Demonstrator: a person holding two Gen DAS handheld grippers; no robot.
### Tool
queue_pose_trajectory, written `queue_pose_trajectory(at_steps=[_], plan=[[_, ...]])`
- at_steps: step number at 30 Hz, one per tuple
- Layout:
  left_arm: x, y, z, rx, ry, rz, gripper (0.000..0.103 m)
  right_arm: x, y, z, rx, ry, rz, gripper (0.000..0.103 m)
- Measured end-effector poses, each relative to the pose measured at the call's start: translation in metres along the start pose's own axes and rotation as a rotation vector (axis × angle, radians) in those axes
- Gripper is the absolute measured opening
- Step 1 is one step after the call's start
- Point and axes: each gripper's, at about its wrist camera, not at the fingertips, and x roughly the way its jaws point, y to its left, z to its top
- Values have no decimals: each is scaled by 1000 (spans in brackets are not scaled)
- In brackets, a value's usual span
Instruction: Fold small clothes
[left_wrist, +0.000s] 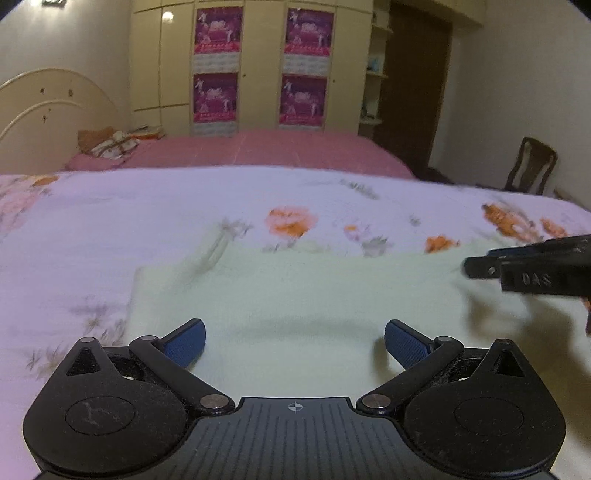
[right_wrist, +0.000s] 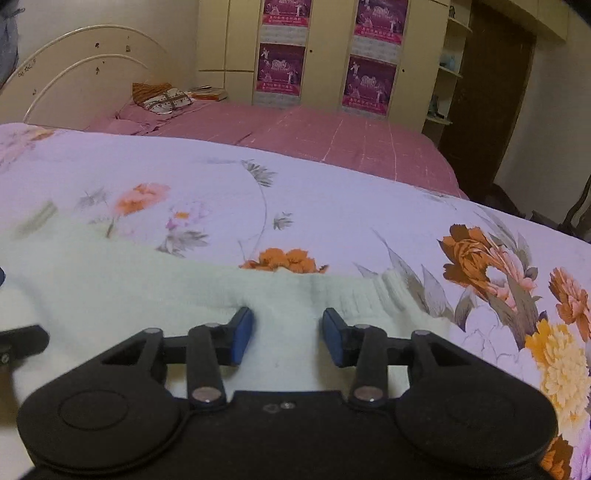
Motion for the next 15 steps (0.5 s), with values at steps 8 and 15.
queue_pose_trajectory(at_steps=[8,15], plan=[[1,29,-10,-18,33,90,103,-10,-17,-23,61,17,13,43],[-25,6,-10,-68,23,-2,103,-51,-19,-36,174,3,39,42]])
